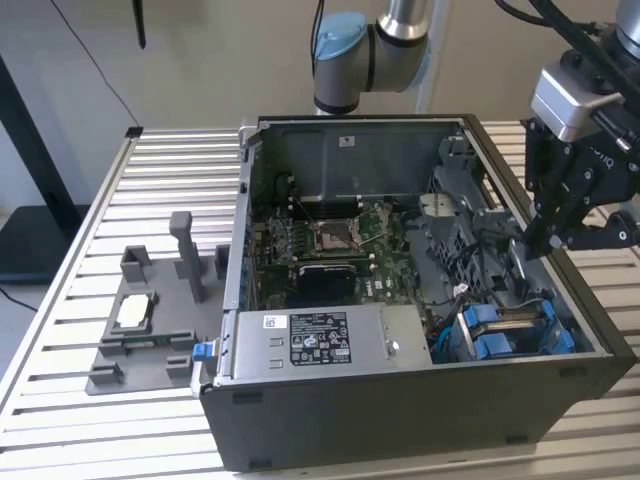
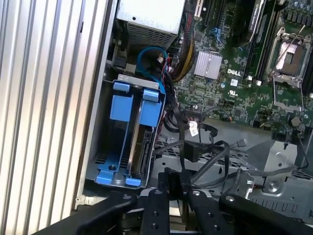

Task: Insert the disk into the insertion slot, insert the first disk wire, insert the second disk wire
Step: 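Insert the first disk wire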

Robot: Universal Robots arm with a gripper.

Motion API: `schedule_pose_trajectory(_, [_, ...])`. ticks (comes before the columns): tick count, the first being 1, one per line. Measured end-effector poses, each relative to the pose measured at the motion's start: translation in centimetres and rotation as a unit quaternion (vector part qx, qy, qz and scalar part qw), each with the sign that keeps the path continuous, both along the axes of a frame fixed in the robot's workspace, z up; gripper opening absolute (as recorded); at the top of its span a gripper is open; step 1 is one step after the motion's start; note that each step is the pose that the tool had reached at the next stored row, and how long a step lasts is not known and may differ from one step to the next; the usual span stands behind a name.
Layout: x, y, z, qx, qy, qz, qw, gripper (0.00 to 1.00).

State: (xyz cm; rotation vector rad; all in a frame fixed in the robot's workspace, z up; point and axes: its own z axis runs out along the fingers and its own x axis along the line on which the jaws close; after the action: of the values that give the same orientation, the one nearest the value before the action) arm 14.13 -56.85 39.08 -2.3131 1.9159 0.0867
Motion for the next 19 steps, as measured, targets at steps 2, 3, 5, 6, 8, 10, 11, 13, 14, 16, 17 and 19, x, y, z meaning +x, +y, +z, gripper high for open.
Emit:
schedule_pose_trajectory(2, [0.0, -0.27, 0.01, -0.0001, 0.0001, -0.001, 1.0, 0.2])
schedule_pose_trajectory(3, [0.0, -0.48, -0.02, -0.0001, 0.0003, -0.003, 1.0, 0.2])
schedule_pose_trajectory(5, [0.0, -0.77, -0.08, -0.0002, 0.0011, -0.008, 0.99997, 0.2])
schedule_pose_trajectory(6, [0.0, -0.82, -0.15, 0.0, 0.0016, -0.012, 0.99993, 0.2])
schedule_pose_trajectory(8, [0.0, -0.81, -0.29, -0.0002, 0.0029, -0.025, 0.99969, 0.2])
schedule_pose_trajectory(10, [0.0, -0.82, -0.45, -0.0002, 0.0043, -0.04, 0.99918, 0.2])
schedule_pose_trajectory(11, [0.0, -0.82, -0.53, -0.0001, 0.0049, -0.048, 0.99883, 0.2])
schedule_pose_trajectory(13, [0.0, -0.82, -0.63, -0.0003, 0.008, -0.061, 0.99809, 0.2])
schedule_pose_trajectory(14, [0.0, -0.83, -0.66, -0.0004, 0.0116, -0.066, 0.99773, 0.2])
schedule_pose_trajectory(16, [0.0, -0.82, -0.66, -0.0008, 0.019, -0.072, 0.99721, 0.2])
schedule_pose_trajectory(17, [-0.01, -0.82, -0.66, -0.0009, 0.0205, -0.073, 0.9971, 0.2])
schedule_pose_trajectory(19, [-0.01, -0.82, -0.67, -0.001, 0.0217, -0.075, 0.99695, 0.22])
